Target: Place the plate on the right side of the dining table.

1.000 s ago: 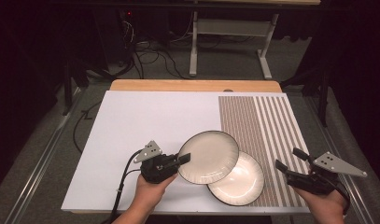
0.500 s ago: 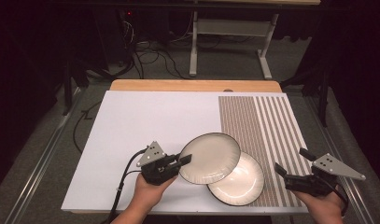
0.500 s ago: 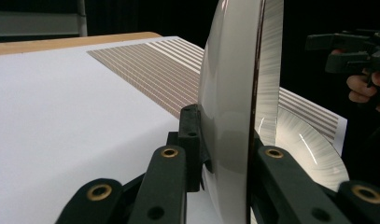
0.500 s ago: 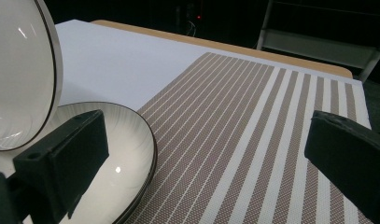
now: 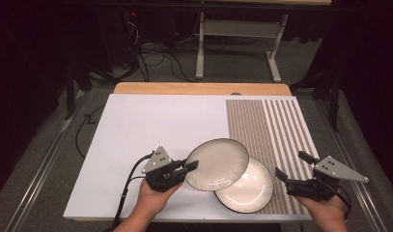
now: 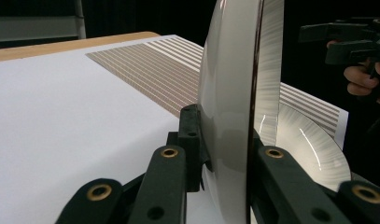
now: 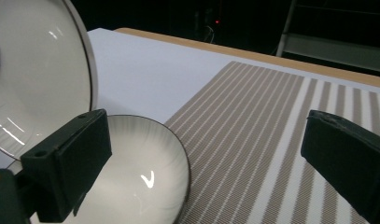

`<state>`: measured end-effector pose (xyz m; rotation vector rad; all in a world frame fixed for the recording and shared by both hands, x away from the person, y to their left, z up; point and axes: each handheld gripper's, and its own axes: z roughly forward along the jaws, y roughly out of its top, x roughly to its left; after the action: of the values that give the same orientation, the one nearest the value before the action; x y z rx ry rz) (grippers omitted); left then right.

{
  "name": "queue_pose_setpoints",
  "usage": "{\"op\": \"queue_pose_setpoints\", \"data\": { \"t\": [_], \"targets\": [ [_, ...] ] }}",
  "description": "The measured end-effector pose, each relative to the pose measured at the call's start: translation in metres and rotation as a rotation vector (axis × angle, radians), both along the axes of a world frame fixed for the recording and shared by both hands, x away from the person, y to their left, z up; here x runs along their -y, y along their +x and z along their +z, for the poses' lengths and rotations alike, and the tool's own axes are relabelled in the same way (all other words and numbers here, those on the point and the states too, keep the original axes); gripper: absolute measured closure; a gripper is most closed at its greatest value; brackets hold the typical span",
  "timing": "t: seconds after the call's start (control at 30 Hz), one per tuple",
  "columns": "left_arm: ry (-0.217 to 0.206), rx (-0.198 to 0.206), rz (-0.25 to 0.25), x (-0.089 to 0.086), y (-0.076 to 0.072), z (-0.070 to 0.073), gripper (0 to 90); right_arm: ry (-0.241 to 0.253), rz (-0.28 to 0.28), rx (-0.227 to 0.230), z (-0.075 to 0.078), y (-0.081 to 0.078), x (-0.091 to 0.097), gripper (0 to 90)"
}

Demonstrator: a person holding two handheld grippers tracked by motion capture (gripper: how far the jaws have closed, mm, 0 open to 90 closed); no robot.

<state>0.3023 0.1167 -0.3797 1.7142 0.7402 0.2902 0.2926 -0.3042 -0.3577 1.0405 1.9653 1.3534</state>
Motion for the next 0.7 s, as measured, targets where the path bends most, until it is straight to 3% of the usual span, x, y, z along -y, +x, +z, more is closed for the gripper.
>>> {"op": "queue_pose_setpoints", "data": {
  "t": [0.33, 0.7],
  "targets": [
    [0.006, 0.003, -0.004, -0.001, 0.000, 0.000, 78.8, -0.026, 0.111, -0.023, 0.001, 0.008, -0.037, 9.3],
    [0.009, 0.008, -0.003, -0.001, 0.000, -0.001, 78.5, -0.013, 0.194, -0.060, -0.001, 0.016, -0.080, 15.3]
  ]
}}
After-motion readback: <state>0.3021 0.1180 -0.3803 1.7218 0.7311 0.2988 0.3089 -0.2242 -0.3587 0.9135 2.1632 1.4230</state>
